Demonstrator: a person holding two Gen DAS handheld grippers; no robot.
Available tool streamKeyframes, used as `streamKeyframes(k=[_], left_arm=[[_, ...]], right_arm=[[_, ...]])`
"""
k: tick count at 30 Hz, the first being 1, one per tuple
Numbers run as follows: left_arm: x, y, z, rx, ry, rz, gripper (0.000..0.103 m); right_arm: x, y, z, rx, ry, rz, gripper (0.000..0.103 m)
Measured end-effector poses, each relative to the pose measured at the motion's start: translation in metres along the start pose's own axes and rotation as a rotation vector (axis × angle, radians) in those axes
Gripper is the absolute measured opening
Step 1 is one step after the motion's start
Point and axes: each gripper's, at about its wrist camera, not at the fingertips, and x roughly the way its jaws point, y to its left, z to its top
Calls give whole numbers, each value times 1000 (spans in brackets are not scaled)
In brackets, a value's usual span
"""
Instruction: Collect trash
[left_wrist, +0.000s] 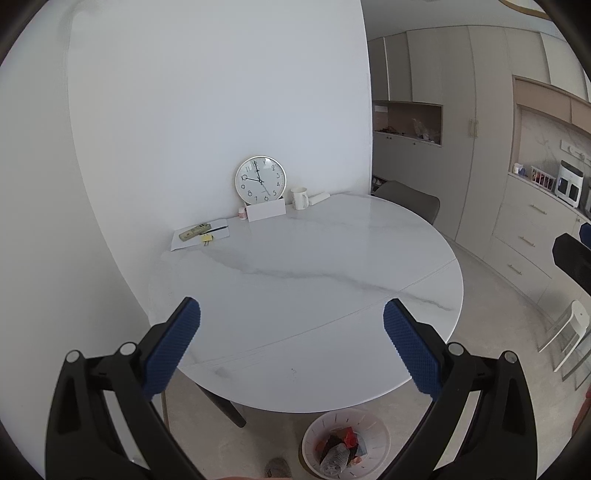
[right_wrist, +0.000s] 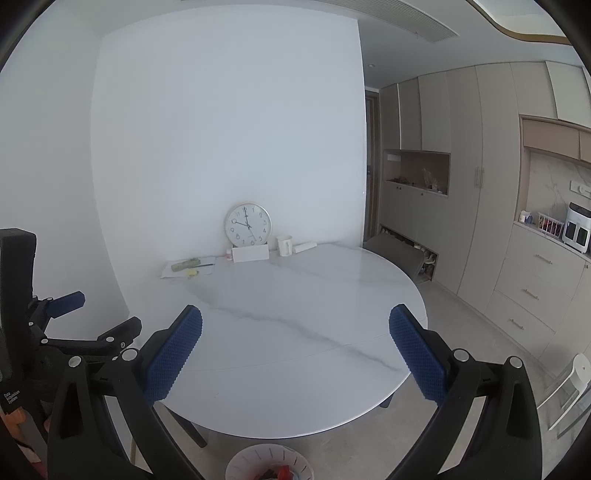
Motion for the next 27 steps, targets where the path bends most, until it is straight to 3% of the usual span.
streamKeyframes(k=[27], left_arm=[[6, -3, -10, -29, 33, -38, 95]], right_arm=[[4, 3, -11, 15, 25, -23, 101]])
